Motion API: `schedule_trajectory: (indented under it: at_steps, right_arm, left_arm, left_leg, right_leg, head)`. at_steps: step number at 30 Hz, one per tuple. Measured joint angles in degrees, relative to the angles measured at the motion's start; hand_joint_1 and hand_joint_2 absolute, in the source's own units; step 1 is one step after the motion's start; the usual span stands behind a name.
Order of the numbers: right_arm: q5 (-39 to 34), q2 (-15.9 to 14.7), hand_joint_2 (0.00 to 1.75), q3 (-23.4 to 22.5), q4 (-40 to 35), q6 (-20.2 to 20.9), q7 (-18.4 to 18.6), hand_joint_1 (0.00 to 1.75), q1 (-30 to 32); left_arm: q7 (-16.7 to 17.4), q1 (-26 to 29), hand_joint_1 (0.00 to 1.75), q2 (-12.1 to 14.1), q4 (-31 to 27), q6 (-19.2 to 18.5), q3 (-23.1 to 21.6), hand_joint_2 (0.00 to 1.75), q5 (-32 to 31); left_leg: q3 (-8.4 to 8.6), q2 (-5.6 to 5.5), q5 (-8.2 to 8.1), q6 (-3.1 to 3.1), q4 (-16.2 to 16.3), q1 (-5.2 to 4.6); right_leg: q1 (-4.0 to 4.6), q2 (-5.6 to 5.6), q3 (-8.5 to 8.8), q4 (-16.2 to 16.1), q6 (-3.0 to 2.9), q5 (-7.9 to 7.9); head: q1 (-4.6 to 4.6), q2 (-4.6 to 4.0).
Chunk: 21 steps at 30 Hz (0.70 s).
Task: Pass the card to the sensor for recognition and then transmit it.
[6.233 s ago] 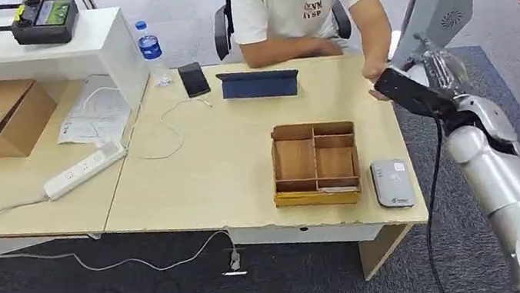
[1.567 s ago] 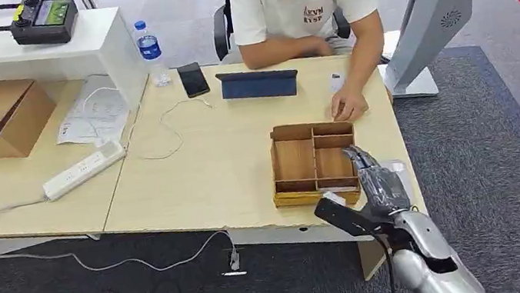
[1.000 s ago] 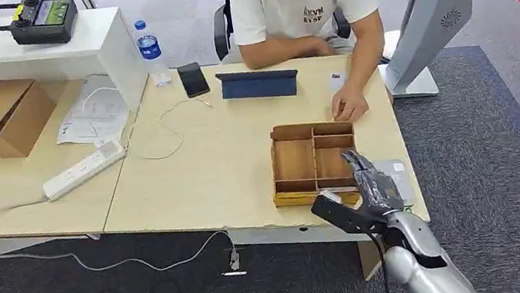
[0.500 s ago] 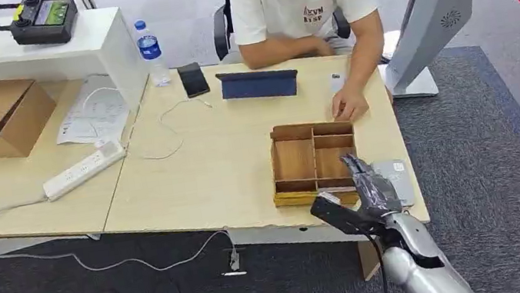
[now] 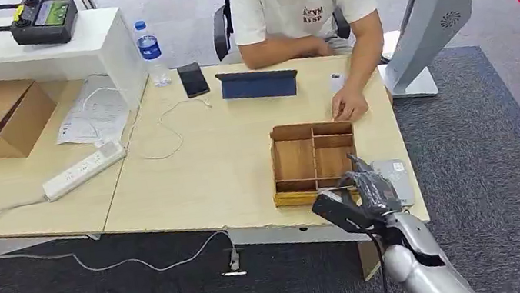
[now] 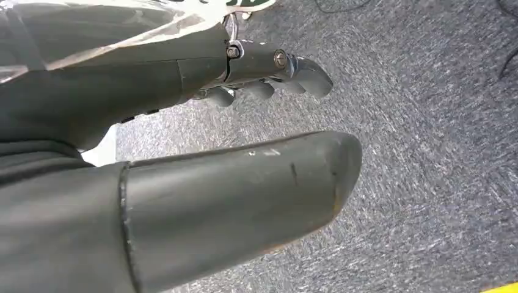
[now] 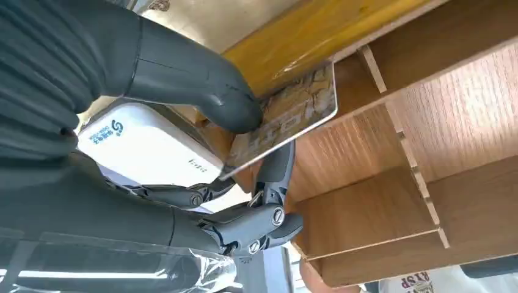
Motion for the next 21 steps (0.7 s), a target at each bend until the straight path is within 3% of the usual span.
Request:
schedule_trajectory:
  at_steps: [17, 21]
  right_arm:
    - [0.3, 1.6, 1.75, 0.0, 1.2, -1.5, -0.7, 1.75, -1.0]
    - [-0.7, 1.6, 1.75, -0.3, -1.6, -1.8, 0.1, 1.75, -1.6]
  left_arm:
    - [-0.1, 0.3, 0.00, -0.1, 0.0, 0.6, 0.0, 0.00, 0.8]
    - [-0.7, 0.7, 0.00, -0.2, 0.0, 1.0, 0.0, 0.00, 0.7]
  left_leg:
    - [-0.02, 0.00, 0.00, 0.00, 0.0, 0.00]
    - [-0.02, 0.01, 0.00, 0.00, 0.0, 0.00]
  right_leg:
    - [0.01, 0.00, 0.00, 0.0, 0.00, -0.01]
    - [0.00, 0.00, -0.02, 0.0, 0.00, 0.00]
  head:
    - [0.00, 0.02]
    - [0.00, 0.02]
